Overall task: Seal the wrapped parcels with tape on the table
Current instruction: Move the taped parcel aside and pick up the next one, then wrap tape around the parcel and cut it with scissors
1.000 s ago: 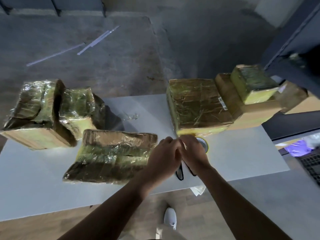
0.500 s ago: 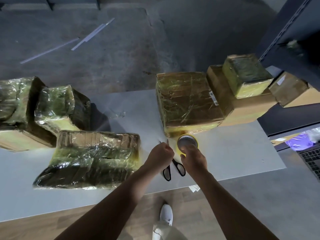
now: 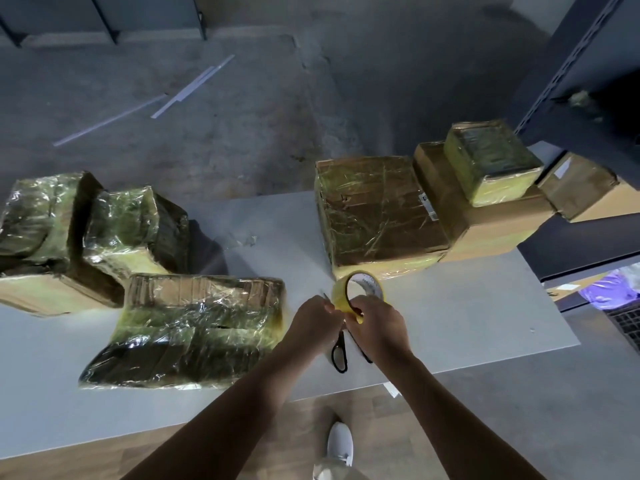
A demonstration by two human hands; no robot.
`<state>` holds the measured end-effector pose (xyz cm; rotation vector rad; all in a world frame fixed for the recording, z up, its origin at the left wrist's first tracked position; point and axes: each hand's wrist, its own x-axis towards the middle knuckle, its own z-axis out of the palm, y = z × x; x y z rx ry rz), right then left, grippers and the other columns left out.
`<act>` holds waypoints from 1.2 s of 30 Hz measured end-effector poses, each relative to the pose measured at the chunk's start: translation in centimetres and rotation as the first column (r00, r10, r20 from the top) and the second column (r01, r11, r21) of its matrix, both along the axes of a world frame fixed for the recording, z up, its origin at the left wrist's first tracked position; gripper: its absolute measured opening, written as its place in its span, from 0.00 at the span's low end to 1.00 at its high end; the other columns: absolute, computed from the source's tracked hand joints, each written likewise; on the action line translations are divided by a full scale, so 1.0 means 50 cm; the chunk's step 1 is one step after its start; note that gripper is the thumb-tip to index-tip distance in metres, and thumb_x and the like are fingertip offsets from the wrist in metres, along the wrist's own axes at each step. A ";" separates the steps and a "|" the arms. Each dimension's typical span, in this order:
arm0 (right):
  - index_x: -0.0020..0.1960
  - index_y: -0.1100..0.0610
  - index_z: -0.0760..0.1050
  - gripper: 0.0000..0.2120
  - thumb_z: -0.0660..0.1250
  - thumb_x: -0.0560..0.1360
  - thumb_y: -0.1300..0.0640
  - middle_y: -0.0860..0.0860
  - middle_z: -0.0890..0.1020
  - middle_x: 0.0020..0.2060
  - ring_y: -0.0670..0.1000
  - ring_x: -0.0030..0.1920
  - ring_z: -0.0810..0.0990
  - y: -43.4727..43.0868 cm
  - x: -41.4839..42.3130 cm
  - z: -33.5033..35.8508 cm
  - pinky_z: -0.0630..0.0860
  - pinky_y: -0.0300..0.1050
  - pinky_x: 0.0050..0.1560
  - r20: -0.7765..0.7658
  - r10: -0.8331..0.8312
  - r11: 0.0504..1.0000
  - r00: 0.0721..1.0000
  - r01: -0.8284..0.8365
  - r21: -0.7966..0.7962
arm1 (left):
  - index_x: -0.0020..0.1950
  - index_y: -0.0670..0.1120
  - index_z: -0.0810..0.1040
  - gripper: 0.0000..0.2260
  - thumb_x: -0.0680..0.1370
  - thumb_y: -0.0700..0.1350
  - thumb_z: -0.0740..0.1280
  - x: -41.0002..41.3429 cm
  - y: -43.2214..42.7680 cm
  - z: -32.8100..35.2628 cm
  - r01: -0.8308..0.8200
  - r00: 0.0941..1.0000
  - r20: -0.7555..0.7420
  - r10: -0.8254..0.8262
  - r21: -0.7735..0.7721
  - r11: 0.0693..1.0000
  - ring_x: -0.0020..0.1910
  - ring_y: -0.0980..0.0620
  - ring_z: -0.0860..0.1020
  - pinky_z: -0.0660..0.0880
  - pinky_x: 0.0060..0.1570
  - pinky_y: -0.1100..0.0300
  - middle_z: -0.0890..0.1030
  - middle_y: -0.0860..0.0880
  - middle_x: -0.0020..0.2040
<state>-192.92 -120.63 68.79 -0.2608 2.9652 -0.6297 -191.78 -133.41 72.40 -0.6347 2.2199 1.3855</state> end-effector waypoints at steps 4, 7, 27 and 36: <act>0.50 0.53 0.81 0.07 0.70 0.75 0.51 0.50 0.85 0.45 0.54 0.43 0.83 -0.046 0.023 0.048 0.80 0.46 0.43 -0.123 -0.028 0.987 0.992 0.009 -0.157 | 0.45 0.42 0.79 0.18 0.67 0.55 0.63 0.006 -0.033 0.037 -0.054 0.994 -0.090 0.055 0.012 0.998 0.42 0.47 0.82 0.81 0.46 0.47 0.82 0.44 0.41; 0.47 0.55 0.81 0.06 0.71 0.73 0.54 0.51 0.85 0.42 0.53 0.40 0.83 -0.085 0.026 0.080 0.79 0.45 0.38 -0.227 -0.037 0.971 0.973 -0.019 -0.237 | 0.35 0.41 0.79 0.18 0.63 0.57 0.65 0.014 -0.066 0.069 -0.115 0.974 -0.189 0.125 0.065 0.991 0.35 0.46 0.83 0.82 0.41 0.47 0.82 0.43 0.33; 0.56 0.55 0.76 0.13 0.66 0.73 0.52 0.53 0.78 0.48 0.47 0.36 0.78 -0.313 0.024 0.180 0.77 0.39 0.31 -0.563 0.335 0.857 0.756 -0.492 -0.151 | 0.49 0.39 0.75 0.08 0.74 0.38 0.72 0.083 -0.359 0.157 -0.449 0.785 -0.190 0.590 0.481 0.753 0.41 0.47 0.83 0.82 0.44 0.51 0.81 0.40 0.45; 0.58 0.58 0.70 0.18 0.61 0.71 0.51 0.52 0.79 0.40 0.55 0.37 0.81 -0.360 -0.017 0.173 0.77 0.42 0.34 -0.105 0.284 0.816 0.953 -0.298 -0.496 | 0.66 0.45 0.75 0.24 0.71 0.35 0.73 0.116 -0.445 0.162 -0.116 0.905 -0.364 0.218 0.282 0.952 0.51 0.47 0.82 0.80 0.47 0.58 0.82 0.44 0.53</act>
